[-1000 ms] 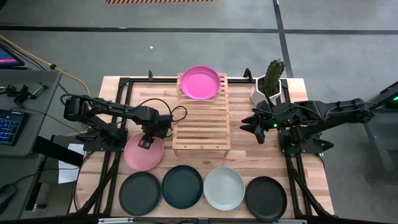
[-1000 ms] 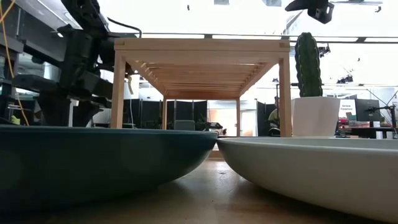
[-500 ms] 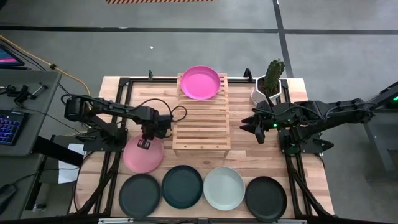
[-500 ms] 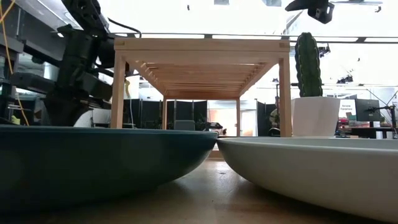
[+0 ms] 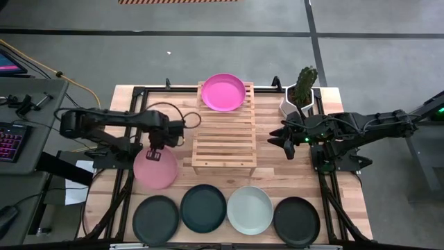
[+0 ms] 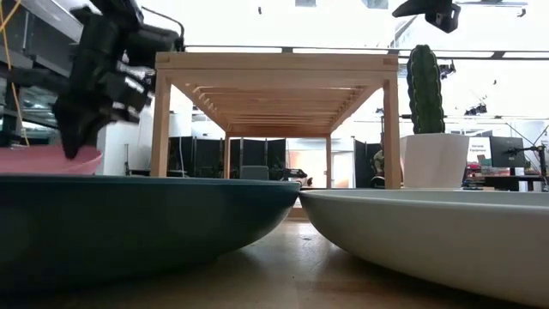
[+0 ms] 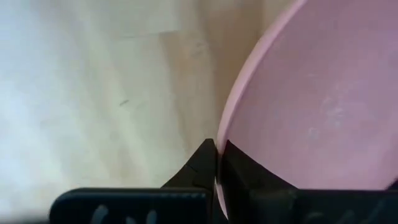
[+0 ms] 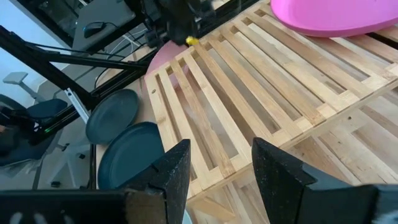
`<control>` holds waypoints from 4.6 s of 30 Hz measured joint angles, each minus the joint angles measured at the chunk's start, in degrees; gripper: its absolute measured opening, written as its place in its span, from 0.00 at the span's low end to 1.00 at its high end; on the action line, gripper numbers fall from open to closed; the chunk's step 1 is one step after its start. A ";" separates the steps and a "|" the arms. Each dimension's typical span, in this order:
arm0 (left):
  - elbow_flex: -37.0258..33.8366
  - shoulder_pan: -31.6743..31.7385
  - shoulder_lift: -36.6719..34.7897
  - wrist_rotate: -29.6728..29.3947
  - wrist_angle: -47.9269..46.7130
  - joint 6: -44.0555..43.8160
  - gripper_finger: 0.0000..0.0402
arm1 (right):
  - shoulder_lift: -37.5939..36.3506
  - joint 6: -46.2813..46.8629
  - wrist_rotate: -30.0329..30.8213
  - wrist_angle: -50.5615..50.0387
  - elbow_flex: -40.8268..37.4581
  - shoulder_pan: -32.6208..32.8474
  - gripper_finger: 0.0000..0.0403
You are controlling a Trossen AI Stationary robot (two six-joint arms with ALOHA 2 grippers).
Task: Place and stack plates onto a shelf
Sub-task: Put the light pink plate on the shelf
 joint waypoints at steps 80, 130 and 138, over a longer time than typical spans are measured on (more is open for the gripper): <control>47.61 -5.15 17.19 -7.56 6.72 -42.78 0.15 | -0.02 -0.05 1.49 -0.28 -0.03 -0.02 0.38; 4.93 -12.58 -23.12 -10.86 73.32 -34.41 0.18 | 30.15 -20.25 -19.58 18.32 5.54 5.97 0.00; 4.92 -12.56 -23.12 -11.49 73.30 -34.37 0.18 | 30.12 -21.12 -13.16 17.83 5.58 5.59 0.00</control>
